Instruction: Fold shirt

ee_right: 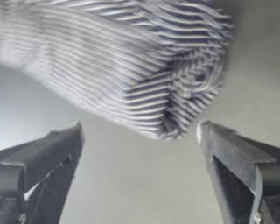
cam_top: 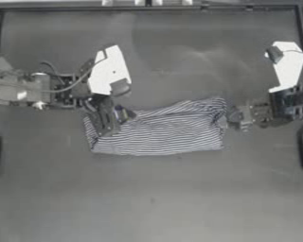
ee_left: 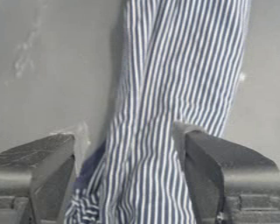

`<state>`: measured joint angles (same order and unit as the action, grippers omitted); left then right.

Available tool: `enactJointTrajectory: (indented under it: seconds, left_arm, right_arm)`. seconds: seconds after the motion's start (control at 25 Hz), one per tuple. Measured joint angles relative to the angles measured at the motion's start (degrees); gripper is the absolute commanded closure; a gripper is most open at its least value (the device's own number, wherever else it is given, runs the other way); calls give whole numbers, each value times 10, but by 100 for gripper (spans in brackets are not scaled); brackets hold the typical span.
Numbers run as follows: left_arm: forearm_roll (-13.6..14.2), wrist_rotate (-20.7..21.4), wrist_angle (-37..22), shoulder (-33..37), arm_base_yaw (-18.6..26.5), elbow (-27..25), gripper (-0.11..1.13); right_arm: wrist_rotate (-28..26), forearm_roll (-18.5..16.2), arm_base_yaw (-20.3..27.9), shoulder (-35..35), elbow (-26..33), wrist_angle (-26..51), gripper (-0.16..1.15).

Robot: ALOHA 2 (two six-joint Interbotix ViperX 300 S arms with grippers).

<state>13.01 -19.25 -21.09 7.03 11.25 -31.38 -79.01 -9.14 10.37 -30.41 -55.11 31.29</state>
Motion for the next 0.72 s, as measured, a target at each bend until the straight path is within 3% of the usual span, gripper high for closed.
enactJointTrajectory:
  seconds: [0.16,0.32,0.72]
  left_arm:
    - [0,2,6,-3,-1,0,11]
    - [0,2,9,-7,-3,2,11]
    - [0,3,11,-33,-7,3,11]
  right_arm:
    - [-107,-76,-24,5,-8,-1,-4]
    - [-171,-117,-32,19,-12,-18,-4]
    - [-192,-108,-33,75,-28,-85,-4]
